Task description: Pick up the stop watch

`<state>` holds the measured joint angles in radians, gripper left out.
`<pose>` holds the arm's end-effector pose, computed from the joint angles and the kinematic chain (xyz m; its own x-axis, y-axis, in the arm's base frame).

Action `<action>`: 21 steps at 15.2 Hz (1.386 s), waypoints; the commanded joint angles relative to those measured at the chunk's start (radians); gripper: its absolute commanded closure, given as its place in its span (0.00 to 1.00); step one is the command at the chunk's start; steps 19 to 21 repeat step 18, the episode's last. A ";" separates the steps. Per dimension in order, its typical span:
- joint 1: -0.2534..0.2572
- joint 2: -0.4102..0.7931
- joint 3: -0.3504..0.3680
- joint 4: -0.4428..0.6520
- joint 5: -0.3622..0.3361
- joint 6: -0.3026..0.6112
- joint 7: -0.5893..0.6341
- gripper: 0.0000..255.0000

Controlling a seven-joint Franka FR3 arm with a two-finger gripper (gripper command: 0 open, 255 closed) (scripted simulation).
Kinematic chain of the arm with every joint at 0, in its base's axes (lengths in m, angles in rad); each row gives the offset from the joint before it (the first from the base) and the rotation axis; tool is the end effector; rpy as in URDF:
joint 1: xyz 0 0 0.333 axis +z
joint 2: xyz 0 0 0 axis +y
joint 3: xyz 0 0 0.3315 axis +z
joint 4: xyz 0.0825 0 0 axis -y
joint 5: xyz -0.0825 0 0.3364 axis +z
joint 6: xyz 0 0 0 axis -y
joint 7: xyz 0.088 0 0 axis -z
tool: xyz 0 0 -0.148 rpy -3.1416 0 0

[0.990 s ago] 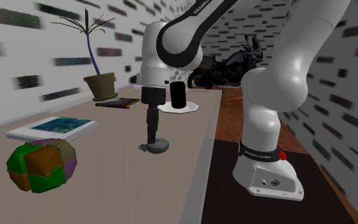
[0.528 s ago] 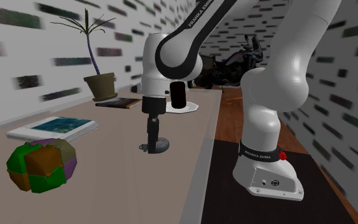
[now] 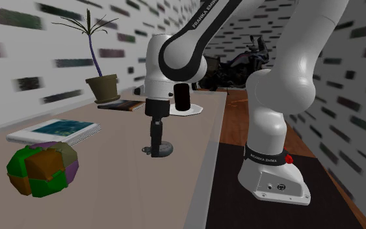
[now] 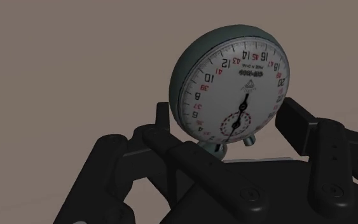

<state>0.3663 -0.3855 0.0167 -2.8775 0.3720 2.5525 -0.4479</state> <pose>0.2942 0.1215 0.3111 0.8643 0.4890 0.1178 0.5029 -0.8452 -0.1808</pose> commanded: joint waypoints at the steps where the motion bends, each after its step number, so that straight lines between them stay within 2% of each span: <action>1: -0.001 0.000 -0.001 -0.001 -0.001 -0.001 -0.001 1.00; 16: -0.049 -0.191 0.014 0.086 -0.085 -0.274 0.086 1.00; 21: -0.049 -0.193 0.014 0.087 -0.085 -0.277 0.086 1.00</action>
